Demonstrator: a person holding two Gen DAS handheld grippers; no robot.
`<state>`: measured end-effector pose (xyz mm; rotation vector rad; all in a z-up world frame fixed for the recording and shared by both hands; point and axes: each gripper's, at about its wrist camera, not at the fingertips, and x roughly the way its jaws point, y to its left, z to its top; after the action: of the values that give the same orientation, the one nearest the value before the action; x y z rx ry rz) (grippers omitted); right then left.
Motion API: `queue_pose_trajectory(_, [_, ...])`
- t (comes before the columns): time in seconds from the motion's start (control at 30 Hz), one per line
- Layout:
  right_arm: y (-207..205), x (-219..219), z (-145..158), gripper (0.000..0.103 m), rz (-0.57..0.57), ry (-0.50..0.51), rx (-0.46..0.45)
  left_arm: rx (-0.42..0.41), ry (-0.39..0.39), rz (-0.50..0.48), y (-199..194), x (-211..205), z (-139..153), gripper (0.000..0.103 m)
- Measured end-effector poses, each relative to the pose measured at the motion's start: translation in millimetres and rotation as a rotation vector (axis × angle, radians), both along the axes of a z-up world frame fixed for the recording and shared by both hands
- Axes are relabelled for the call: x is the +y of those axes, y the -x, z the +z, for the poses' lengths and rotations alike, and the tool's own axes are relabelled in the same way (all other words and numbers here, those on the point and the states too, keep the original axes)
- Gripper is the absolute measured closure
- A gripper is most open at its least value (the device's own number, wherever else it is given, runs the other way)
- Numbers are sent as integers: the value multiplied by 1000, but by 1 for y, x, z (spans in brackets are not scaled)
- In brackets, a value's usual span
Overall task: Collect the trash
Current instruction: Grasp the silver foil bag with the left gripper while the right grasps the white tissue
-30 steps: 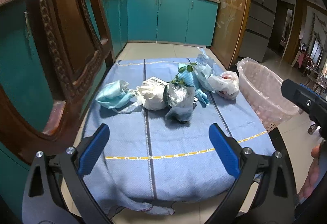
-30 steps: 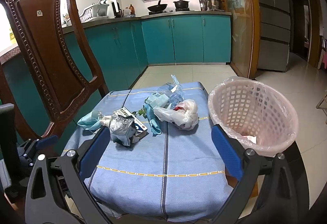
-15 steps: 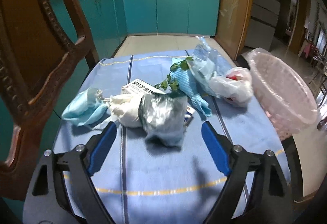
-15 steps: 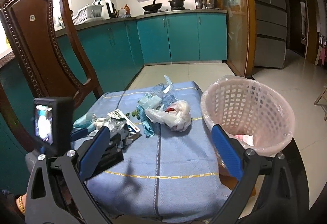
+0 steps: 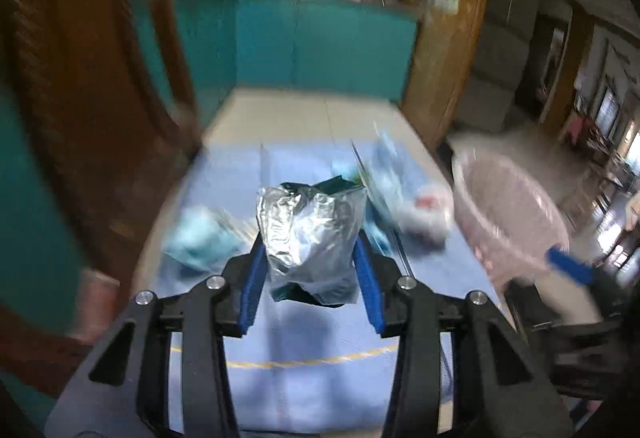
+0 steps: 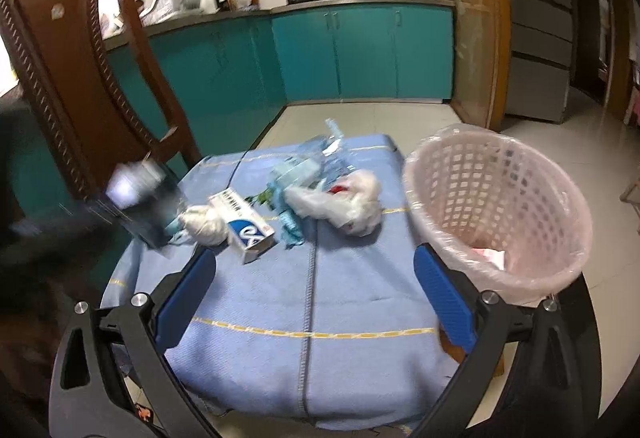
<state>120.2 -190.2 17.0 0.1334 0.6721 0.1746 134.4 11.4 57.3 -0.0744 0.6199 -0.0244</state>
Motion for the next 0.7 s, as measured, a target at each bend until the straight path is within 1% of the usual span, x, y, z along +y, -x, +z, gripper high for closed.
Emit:
queue_pose_trajectory(0.03, [-2, 10, -2, 6, 21, 16, 1, -57, 12, 24, 15, 14, 12, 60])
queue_pose_trajectory(0.1, [-8, 27, -6, 6, 61, 31, 2, -105, 47, 63, 33, 33, 18, 60])
queue_pose_trajectory(0.13, [-12, 37, -8, 6, 87, 36, 3, -121, 50, 83, 39, 39, 18, 60])
queue_pose_trajectory(0.2, [-23, 61, -15, 6, 145, 50, 6, -149, 27, 120, 49, 46, 16, 60])
queue_pose_trajectory(0.27, [-38, 87, -25, 6, 196, 66, 16, -189, -29, 156, 55, 49, 13, 60])
queue_pose_trajectory(0.33, [-55, 109, -33, 6, 240, 68, 25, -193, -37, 151, 55, 51, 10, 60])
queue_pose_trajectory(0.37, [-62, 117, -35, 6, 244, 78, 24, -188, -32, 150, 53, 53, 8, 60])
queue_pose_trajectory(0.47, [-88, 144, -48, 8, 254, 146, 35, -177, -27, 147, 47, 55, 9, 60])
queue_pose_trajectory(0.5, [-97, 153, -54, 12, 257, 169, 42, -184, -25, 146, 47, 56, 9, 59])
queue_pose_trajectory(0.57, [-111, 167, -65, 30, 264, 207, 78, -185, -21, 154, 45, 59, 9, 59])
queue_pose_trajectory(0.6, [-117, 171, -70, 59, 264, 220, 102, -183, -15, 156, 46, 61, 9, 59])
queue_pose_trajectory(0.63, [-120, 170, -74, 68, 253, 217, 127, -175, -8, 156, 46, 63, 10, 59])
queue_pose_trajectory(0.7, [-118, 161, -70, 70, 246, 169, 131, -177, -4, 152, 48, 64, 11, 59])
